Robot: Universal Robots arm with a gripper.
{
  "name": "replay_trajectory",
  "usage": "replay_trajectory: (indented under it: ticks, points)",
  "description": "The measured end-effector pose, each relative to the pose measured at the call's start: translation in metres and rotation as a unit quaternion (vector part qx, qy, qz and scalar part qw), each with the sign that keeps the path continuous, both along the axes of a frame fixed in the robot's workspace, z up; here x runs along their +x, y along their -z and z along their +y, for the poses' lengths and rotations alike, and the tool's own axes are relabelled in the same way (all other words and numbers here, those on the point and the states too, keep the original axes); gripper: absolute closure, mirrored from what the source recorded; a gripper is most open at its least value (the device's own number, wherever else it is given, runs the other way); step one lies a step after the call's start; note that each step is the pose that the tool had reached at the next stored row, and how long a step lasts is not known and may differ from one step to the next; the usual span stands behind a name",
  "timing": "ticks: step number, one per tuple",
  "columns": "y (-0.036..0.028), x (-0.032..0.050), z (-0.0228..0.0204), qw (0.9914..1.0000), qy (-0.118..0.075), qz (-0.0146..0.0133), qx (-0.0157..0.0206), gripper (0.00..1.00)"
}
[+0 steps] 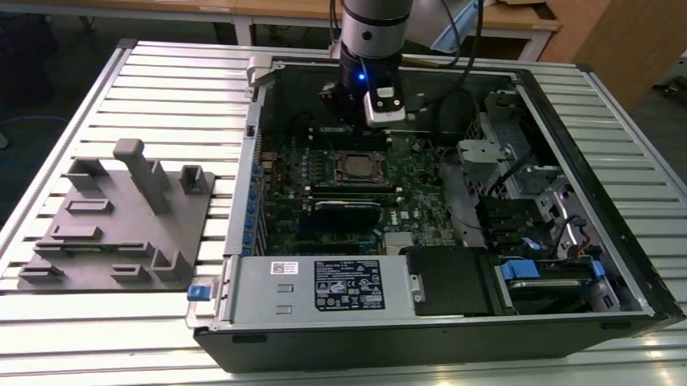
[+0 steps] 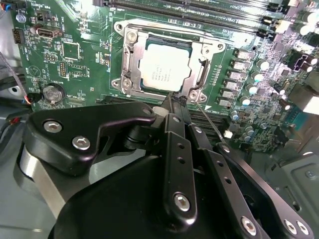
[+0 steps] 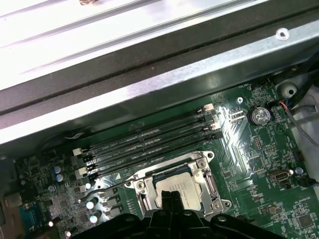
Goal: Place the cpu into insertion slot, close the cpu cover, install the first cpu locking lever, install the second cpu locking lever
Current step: 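Install the first cpu locking lever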
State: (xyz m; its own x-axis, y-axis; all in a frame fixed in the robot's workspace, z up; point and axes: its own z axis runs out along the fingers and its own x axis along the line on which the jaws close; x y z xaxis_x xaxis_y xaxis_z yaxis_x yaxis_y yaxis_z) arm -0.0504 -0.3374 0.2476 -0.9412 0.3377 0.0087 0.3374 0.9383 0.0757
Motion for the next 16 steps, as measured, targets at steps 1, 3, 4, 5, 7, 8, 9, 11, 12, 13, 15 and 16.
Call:
replay_trajectory:
  ticks: [1,3,4,5,7,8,9,11,12,13,15,16]
  points:
    - [0.0,0.0,0.0,1.0,-0.003,0.0,0.0,0.9]
    - [0.0,0.0,0.0,0.99996,-0.009,0.0,0.0,0.9]
    - [0.0,0.0,0.0,0.99994,-0.011,0.0,0.0,0.9]
    - [0.0,0.0,0.0,0.99992,-0.013,0.0,0.0,0.9]
    - [0.0,0.0,0.0,0.99986,-0.016,0.0,0.0,0.9]
    - [0.0,0.0,0.0,0.99984,-0.018,0.0,0.0,0.9]
    - [0.0,0.0,0.0,0.99982,-0.019,0.0,0.0,0.9]
    - [0.0,0.0,0.0,0.99981,-0.019,0.0,0.0,0.9]
    - [0.0,0.0,0.0,0.99981,-0.02,0.0,0.0,0.9]
    - [0.0,-0.0001,0.0,0.9998,-0.02,0.0,0.0,0.9]
    - [0.0,-0.0002,-0.0001,0.99981,-0.02,0.0,0.0,0.9]
    - [0.0,-0.0003,-0.0001,0.9998,-0.02,0.0,0.0,0.9]
